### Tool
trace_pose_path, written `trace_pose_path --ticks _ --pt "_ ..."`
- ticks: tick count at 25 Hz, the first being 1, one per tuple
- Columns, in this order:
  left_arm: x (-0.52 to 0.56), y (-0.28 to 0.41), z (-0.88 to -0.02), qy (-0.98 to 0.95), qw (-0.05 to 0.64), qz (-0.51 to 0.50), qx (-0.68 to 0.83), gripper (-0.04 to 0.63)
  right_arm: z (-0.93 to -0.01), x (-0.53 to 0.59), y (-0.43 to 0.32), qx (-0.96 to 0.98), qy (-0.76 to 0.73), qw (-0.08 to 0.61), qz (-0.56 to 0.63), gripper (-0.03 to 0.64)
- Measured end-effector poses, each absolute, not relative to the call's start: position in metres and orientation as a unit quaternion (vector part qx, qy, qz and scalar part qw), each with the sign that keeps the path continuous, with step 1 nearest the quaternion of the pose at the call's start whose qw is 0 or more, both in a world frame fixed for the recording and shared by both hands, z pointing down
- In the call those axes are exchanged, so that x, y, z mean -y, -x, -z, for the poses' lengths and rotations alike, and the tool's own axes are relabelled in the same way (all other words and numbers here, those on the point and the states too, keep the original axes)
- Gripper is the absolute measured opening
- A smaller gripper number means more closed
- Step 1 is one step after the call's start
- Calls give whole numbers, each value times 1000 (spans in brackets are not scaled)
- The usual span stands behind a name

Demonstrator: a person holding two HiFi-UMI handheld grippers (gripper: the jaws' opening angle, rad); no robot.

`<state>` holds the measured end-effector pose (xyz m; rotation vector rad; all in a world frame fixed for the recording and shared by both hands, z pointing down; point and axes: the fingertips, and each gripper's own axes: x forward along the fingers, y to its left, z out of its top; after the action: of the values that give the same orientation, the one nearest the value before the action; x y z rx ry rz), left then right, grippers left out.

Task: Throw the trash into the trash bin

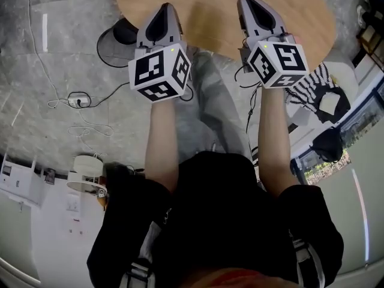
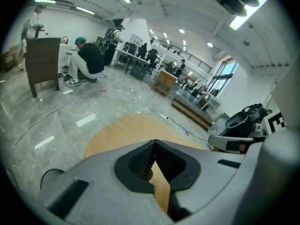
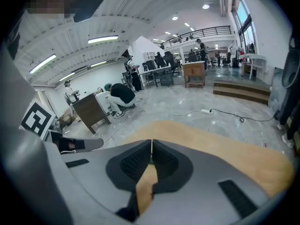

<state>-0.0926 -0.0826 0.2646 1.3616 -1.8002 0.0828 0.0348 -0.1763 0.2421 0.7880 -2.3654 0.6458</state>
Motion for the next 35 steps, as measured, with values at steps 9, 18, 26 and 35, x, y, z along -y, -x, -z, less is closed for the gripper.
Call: trace_pose_path --ticks 9,18,26,35 --pt "72 108 -312 -524 450 -20 722 8 -310 178 -4 886 -243 345 -191 14" --pt "68 115 -334 -519 458 -23 721 8 -366 182 13 882 -159 436 -87 19" --pt "57 118 -354 -513 470 -30 718 8 -415 173 26 848 -38 528 28 189" --pt "42 127 -369 -501 479 -32 721 8 -452 185 31 801 40 584 124 221"
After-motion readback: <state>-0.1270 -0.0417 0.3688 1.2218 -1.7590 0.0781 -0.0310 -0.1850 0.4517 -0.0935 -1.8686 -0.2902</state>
